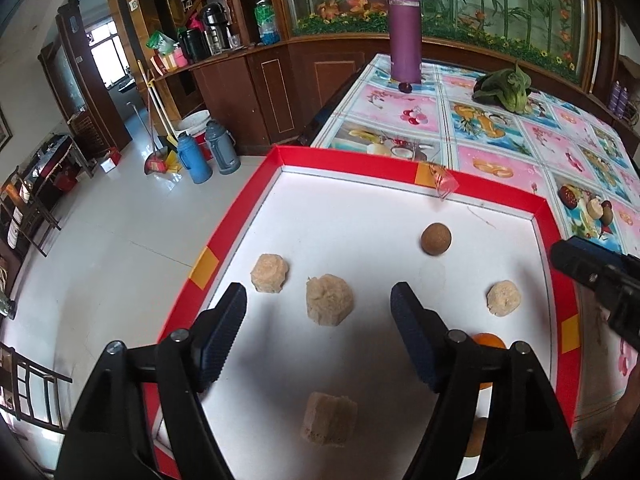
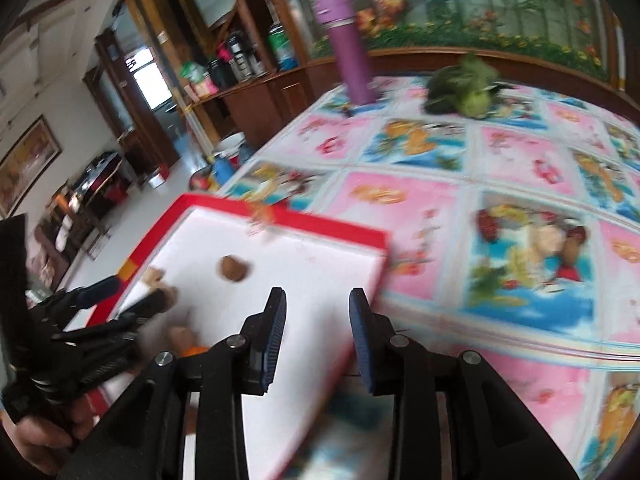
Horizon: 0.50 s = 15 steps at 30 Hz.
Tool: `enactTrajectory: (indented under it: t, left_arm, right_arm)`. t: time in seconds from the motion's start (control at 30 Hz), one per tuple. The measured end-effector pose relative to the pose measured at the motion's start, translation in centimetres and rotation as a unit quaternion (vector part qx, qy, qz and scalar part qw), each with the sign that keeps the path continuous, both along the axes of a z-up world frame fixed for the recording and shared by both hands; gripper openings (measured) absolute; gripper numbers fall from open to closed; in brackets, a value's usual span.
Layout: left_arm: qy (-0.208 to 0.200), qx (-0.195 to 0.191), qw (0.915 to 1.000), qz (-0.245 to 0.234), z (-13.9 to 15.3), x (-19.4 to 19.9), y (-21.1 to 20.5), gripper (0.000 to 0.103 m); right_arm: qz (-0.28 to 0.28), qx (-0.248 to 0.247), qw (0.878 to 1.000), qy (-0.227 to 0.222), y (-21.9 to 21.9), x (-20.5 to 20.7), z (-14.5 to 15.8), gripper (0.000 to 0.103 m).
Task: Organize fruits
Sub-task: 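Lower both beige cakes into the tray and open both tools, then grasp a red date with the left tool while the right tool grasps a brown round fruit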
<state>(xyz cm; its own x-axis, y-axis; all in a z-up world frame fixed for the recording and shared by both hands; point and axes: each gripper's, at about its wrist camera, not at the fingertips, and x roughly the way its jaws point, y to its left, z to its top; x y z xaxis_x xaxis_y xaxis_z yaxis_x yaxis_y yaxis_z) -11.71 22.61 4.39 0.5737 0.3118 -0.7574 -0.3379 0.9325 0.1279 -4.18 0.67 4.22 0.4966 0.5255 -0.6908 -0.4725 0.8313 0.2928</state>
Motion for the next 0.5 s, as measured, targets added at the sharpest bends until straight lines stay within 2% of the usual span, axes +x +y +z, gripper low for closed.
enactTrajectory:
  t: [0.23, 0.37, 0.5]
  left_arm:
    - [-0.023, -0.011, 0.9995, -0.017, 2.0, 0.0, -1.8, 0.079]
    - [-0.029, -0.020, 0.9976, -0.059, 2.9, 1.1, -4.9, 0.079]
    - [-0.021, -0.011, 0.9943, -0.104, 3.4, 3.1, -8.7, 0.080]
  right_arm:
    - [-0.078, -0.009, 0.997, -0.001, -7.8, 1.8, -0.5, 0.032]
    - [-0.122, -0.028, 0.992, 0.005, -12.2, 3.2, -1.1, 0.032]
    - [-0.135, -0.044, 0.990, 0.010, -13.9, 5.1, -1.4, 0.032]
